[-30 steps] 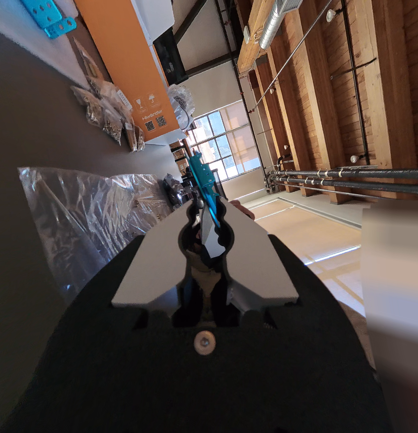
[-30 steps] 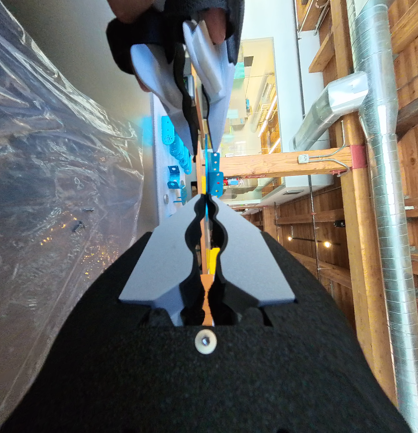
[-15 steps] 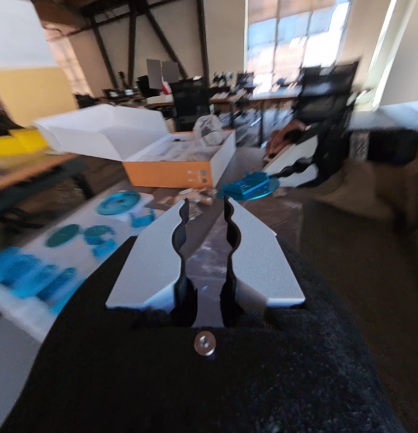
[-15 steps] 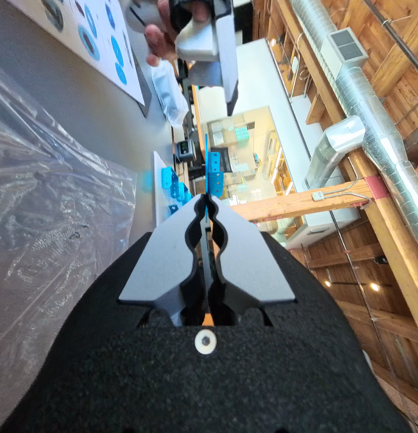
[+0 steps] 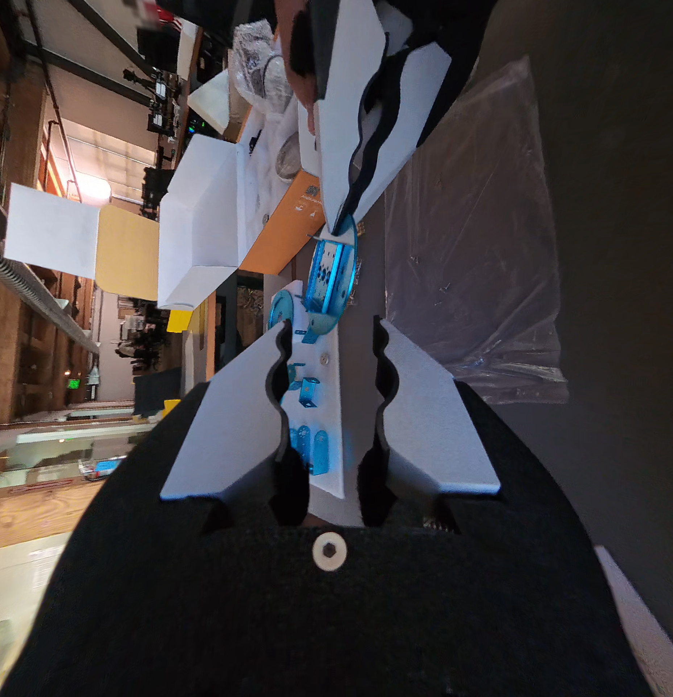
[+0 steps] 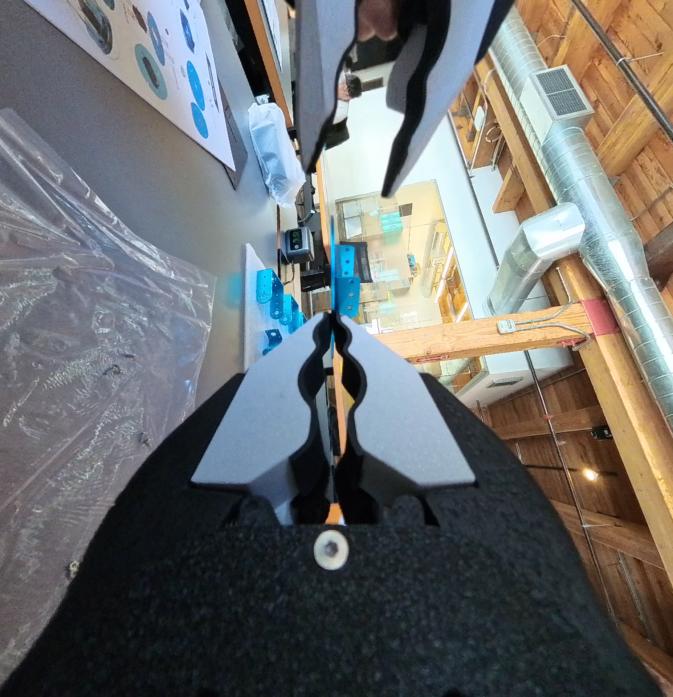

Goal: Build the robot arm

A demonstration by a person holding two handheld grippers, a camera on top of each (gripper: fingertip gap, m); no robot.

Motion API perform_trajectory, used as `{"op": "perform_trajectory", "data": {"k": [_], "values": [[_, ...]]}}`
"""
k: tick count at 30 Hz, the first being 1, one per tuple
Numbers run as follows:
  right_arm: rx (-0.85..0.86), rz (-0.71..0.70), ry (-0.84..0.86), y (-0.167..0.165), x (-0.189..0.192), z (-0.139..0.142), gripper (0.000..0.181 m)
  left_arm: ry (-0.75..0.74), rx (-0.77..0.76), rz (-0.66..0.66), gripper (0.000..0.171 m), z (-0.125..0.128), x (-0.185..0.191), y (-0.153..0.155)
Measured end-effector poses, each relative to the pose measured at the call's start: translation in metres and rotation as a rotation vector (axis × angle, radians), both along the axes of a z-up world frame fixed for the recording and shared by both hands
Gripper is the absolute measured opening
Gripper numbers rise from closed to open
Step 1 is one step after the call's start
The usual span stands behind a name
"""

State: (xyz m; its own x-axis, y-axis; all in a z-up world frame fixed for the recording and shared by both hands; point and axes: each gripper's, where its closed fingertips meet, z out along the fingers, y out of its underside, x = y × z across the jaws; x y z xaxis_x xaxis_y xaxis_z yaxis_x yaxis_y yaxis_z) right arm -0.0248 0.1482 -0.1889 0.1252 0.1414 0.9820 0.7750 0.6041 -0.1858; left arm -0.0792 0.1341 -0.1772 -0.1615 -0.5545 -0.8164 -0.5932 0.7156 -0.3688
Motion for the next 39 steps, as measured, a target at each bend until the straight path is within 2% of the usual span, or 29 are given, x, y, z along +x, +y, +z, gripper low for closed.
{"op": "perform_trajectory", "data": {"k": [3, 7, 13, 17, 24, 39], "values": [[0.004, -0.006, -0.017, 0.000, 0.000, -0.002, 0.000, 0.055, 0.095, 0.035, 0.042, -0.011, 0.011, 0.014], [0.002, -0.017, -0.031, 0.001, 0.001, -0.003, 0.000, 0.076, 0.113, 0.028, 0.041, -0.023, 0.022, 0.017], [0.002, -0.024, -0.051, 0.001, 0.000, -0.007, 0.000, 0.085, 0.127, 0.009, 0.040, -0.025, 0.032, 0.014], [0.006, -0.020, -0.051, -0.001, -0.001, -0.005, 0.000, 0.100, 0.128, 0.014, 0.031, -0.027, 0.034, 0.017], [0.005, -0.019, -0.050, -0.002, 0.001, -0.004, 0.000, 0.122, 0.112, 0.020, 0.025, -0.031, 0.034, 0.020], [0.006, -0.022, -0.052, -0.003, 0.002, -0.003, 0.000, 0.096, 0.133, 0.005, 0.016, -0.025, 0.034, 0.018]]}}
